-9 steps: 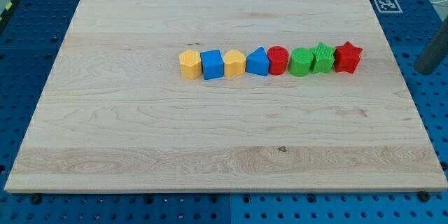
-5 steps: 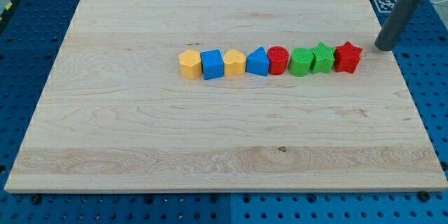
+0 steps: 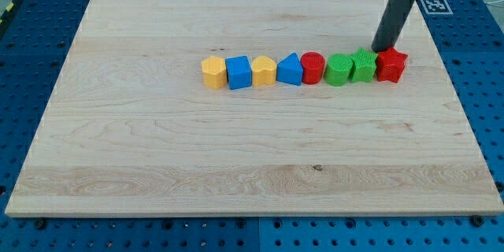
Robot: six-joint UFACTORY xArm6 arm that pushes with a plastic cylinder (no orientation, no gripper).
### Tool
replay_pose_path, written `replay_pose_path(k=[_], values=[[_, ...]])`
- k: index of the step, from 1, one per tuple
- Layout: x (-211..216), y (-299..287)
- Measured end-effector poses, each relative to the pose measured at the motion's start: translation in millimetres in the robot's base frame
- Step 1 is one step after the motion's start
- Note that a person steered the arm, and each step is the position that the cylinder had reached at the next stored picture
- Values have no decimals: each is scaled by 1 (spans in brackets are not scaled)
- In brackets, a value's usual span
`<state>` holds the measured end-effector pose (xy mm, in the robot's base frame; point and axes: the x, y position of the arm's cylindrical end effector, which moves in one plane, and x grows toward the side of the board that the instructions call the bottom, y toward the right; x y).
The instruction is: Move green star towards bottom
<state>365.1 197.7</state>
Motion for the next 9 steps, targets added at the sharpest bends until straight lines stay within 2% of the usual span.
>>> replay_pose_path(k=[3,9], values=[[0,-28],[5,-27]])
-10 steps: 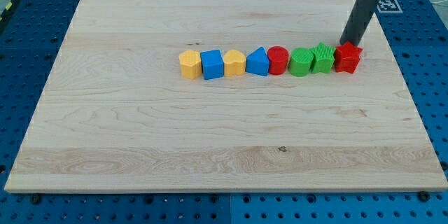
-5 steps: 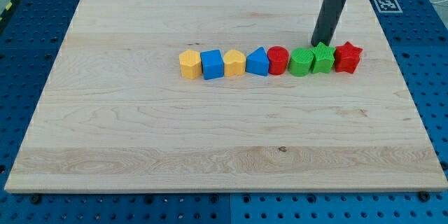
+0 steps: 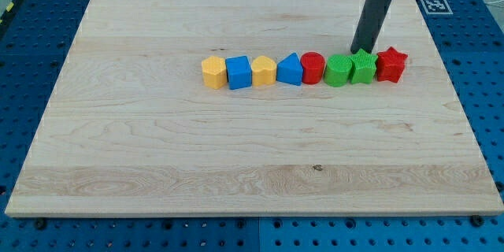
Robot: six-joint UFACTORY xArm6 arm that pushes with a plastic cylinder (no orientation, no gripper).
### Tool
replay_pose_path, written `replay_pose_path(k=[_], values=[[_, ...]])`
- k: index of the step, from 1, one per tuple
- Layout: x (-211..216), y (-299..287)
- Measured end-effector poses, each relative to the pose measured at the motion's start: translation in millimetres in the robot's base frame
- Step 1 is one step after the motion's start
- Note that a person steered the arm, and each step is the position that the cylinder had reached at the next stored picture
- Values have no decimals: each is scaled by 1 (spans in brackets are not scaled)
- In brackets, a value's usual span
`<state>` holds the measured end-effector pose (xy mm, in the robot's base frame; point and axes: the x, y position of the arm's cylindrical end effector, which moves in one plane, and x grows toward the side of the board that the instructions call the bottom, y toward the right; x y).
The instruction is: Move green star towards bottom
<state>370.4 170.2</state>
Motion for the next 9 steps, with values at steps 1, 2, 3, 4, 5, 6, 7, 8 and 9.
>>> replay_pose_path(k=[1,2,3,4,5,6,7,8,9], values=[[3,0],[9,0],[19,0],[22,0],[22,0],[25,0],[33,0],[41,0],[55,0]])
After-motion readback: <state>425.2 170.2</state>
